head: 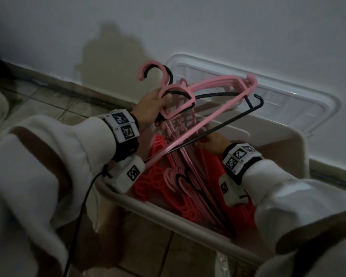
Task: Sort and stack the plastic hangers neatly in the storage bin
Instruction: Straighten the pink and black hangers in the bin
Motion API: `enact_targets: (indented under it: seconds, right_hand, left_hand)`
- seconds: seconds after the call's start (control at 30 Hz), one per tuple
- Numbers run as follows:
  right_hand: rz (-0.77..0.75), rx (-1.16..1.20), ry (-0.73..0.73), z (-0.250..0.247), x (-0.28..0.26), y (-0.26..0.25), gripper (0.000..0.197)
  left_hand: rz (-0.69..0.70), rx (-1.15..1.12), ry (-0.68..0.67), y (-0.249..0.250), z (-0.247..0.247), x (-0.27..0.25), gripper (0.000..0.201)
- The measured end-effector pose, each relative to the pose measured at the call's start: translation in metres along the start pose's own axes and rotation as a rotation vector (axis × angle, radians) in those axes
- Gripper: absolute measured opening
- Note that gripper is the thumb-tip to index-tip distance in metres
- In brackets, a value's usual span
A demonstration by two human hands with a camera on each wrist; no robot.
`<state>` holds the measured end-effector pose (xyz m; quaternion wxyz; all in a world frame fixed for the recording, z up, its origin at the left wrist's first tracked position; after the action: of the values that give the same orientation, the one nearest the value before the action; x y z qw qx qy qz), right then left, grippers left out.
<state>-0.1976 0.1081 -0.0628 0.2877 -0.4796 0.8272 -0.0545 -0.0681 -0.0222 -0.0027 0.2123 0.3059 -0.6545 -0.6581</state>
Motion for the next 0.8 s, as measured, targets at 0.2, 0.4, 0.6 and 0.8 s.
enact_targets:
  seconds: [0.2,0.4,0.6,0.8]
  right_hand:
    - [0.027,0.01,0.113,-0.009,-0.006,-0.015,0.026]
    - [0.012,0.188,0.367,-0.038,-0.011,-0.005,0.033]
    - [-0.007,-0.045,0.469,-0.048,-0.03,0.012,0.029]
    - [0.15,0.075,0.444,-0.05,-0.052,0.035,0.023]
  left_hand:
    - [-0.017,-0.046,0.043,0.003,-0.003,0.0,0.028]
    - [-0.033,-0.089,0.089,0.008,-0.003,-0.003,0.031]
    - [-0.009,-0.124,0.09,0.012,-0.001,-0.004,0.035]
    - [0.002,-0.105,0.114,0.014,0.008,0.0,0.035]
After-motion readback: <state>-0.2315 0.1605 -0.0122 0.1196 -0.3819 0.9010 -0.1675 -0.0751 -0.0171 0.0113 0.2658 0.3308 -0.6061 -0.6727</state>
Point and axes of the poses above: each hand's wrist, its own x-axis towards the middle knuckle, its own z-axis out of the palm, y = z × x, the point moved 2 cm from there along x, towards the middle knuckle, and after that the axes turned 9 degrees about -x, right-handed, at the moved point
